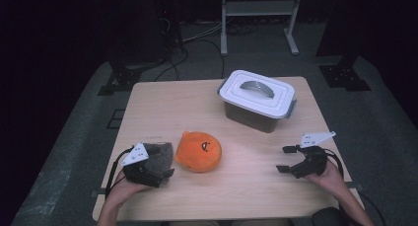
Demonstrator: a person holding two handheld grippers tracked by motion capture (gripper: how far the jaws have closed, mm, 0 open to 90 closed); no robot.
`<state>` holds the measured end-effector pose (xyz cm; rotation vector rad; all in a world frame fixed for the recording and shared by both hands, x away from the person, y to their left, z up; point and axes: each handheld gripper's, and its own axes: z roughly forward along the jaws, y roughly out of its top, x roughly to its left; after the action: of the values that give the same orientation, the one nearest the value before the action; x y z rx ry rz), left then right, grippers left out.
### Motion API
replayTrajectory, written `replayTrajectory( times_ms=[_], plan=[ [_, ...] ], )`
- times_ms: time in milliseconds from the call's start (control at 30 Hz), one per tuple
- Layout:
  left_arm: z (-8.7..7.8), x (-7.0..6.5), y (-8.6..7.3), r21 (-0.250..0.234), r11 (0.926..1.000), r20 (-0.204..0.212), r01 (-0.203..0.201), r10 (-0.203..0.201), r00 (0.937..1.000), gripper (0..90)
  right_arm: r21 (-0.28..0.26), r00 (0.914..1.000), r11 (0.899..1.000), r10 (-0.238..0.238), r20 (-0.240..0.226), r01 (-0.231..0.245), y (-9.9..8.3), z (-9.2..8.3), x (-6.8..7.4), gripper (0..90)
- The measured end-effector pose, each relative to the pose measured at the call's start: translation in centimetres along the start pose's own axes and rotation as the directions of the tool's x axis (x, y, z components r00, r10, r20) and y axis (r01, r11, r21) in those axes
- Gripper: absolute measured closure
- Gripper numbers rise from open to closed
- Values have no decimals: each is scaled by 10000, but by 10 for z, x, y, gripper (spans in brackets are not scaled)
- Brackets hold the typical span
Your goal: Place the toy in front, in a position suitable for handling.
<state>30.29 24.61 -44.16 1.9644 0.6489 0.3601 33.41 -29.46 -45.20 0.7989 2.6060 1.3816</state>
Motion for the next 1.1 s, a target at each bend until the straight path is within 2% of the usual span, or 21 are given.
replayTrajectory(
  times_ms=[300,467,567,633,667,767,867,967,1033,1100],
  plan=[
    [0,-2,4,-410,9991,243,-60,70,9997,28,-93,10000,10000,-36,48,37,0,-2,0,146],
    [6,-4,16,-854,9960,388,-274,308,9988,28,-154,10000,9999,-75,47,76,2,-2,0,146],
    [10,-3,23,-890,9954,521,-361,409,9978,29,-152,9999,9998,-107,89,108,3,-2,1,146],
    [13,-4,27,-816,9956,606,-464,515,9968,29,-190,9999,9997,-141,98,143,3,-3,2,146],
    [18,-5,33,-678,9955,684,-667,714,9951,29,-196,9999,9997,-153,80,154,3,-4,3,146],
    [25,-6,39,-626,9948,866,-798,850,9926,29,-185,9998,9997,-177,71,178,3,-4,3,146],
    [40,-5,51,-488,9928,1010,-1093,1138,9884,45,-150,9998,9997,-203,52,204,4,-3,3,146],
    [48,-4,55,-443,9921,1040,-1176,1217,9871,49,-120,9996,9995,-276,46,277,5,-3,3,146],
    [58,-3,59,-307,9929,1116,-1147,1174,9868,57,-154,9996,9995,-271,13,272,4,-3,3,146],
    [60,-2,59,-218,9941,1256,-1061,1081,9862,57,-195,9996,9995,-265,-8,265,4,-3,3,146]
  ],
)
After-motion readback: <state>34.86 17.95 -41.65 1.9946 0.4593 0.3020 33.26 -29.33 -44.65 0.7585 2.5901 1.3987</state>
